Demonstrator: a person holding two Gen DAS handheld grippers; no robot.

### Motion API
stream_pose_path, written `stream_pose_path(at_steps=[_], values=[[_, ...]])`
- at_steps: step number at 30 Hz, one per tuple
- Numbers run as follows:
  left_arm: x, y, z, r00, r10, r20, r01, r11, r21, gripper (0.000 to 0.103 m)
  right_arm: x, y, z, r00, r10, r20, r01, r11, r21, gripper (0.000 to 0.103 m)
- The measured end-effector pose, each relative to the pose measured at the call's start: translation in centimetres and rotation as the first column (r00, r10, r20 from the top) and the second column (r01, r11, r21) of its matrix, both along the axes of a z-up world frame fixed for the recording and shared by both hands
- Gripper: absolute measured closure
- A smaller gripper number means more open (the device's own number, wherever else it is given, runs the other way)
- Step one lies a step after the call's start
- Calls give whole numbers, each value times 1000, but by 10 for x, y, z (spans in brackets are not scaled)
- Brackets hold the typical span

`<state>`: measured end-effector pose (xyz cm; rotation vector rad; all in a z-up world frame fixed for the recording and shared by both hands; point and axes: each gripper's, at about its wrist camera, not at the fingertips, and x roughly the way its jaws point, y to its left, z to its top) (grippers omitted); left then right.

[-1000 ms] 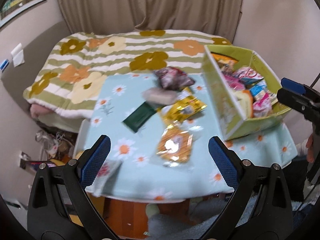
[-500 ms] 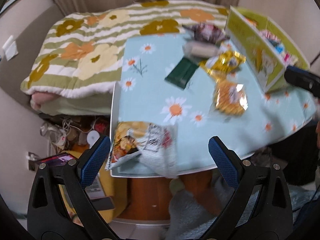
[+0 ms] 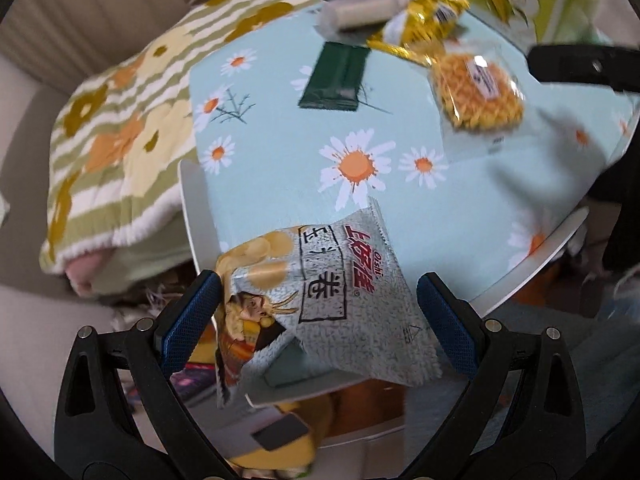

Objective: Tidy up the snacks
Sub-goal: 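Grasp the white Oishi rice-cracker bag with the left tool while the right tool grasps the waffle packet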

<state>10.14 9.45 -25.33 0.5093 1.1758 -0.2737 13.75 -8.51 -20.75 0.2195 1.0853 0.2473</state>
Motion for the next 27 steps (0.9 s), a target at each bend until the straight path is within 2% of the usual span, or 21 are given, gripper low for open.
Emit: stream_pose_path(at_steps=[6,11,15,19,22,24,27], values=[[1,-4,-14,997,-77,12,76,993,92,5,7,3,-19,999,-10,-33,10,1000,1,0],[2,-9,-25,987,-160,8,157,974,163,5,11,8,-26,999,-8,-41,8,1000,-10,0],[6,-10,-26,982,-191,3,188,968,169,6,13,12,-30,999,-18,-46,17,1000,-21,0],[8,-11,-28,977,-213,7,208,959,194,22,17,14,-33,998,-18,-63,15,999,-51,0],[11,-12,-27,975,-223,13,216,956,199,25,21,13,-37,996,-33,-79,31,999,-35,0],[11,-12,-26,974,-225,26,216,956,198,34,23,11,-40,995,-46,-86,44,999,-22,0],[15,-11,-23,977,-210,25,202,962,186,38,24,9,-44,992,-69,-105,69,998,-4,0]])
